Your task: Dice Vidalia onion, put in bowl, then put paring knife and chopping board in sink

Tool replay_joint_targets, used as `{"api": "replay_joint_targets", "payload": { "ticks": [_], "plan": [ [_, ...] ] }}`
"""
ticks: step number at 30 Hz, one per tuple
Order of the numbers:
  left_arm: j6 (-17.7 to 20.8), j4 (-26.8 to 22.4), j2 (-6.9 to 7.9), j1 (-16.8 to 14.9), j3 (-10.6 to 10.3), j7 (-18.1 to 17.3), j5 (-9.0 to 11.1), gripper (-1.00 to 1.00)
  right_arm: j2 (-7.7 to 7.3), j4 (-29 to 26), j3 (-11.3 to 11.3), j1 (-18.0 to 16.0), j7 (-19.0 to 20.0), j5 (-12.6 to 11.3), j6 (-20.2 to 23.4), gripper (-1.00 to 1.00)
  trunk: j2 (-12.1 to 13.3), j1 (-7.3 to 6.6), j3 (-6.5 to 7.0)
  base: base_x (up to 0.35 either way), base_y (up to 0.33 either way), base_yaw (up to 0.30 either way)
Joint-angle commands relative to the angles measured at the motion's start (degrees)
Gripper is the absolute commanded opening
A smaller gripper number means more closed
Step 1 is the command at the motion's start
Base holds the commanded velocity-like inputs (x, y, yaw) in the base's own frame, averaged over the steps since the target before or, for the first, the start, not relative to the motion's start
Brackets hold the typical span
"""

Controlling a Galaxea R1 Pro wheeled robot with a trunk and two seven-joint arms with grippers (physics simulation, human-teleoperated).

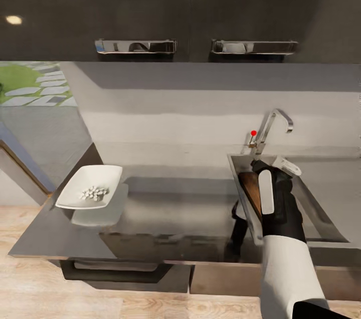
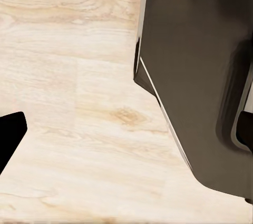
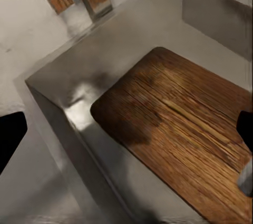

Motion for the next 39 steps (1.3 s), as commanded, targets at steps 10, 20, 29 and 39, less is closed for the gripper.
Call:
{"api": "replay_joint_targets", "payload": {
  "ticks": [10,20,29,39],
  "plan": [
    [-0.1,0.3,0.08,0.0,-0.5,0.4,0.4,1.0,0.03,-0.4,0.6,2.2,6.5,0.8,0.0,1.0,-0.1,0.0,-0.1,-0.343,0.0,0.0],
    [-0.1,0.3,0.08,0.0,-0.5,0.4,0.4,1.0,0.03,-0.3,3.8,3.3,6.9,0.8,-0.3,1.0,-0.1,0.0,-0.1,-0.344,0.0,0.0],
    [0.0,0.3,0.08,0.0,-0.5,0.4,0.4,1.0,0.03,-0.3,4.4,5.3,7.1,0.8,-1.5,1.0,-0.1,0.0,-0.1,-0.344,0.0,0.0],
    [0.0,0.4,0.08,0.0,-0.5,0.4,0.4,1.0,0.03,-0.2,6.6,9.0,12.9,7.8,-8.1,1.0,-0.1,0.0,-0.1,-0.344,0.0,0.0]
  ]
}}
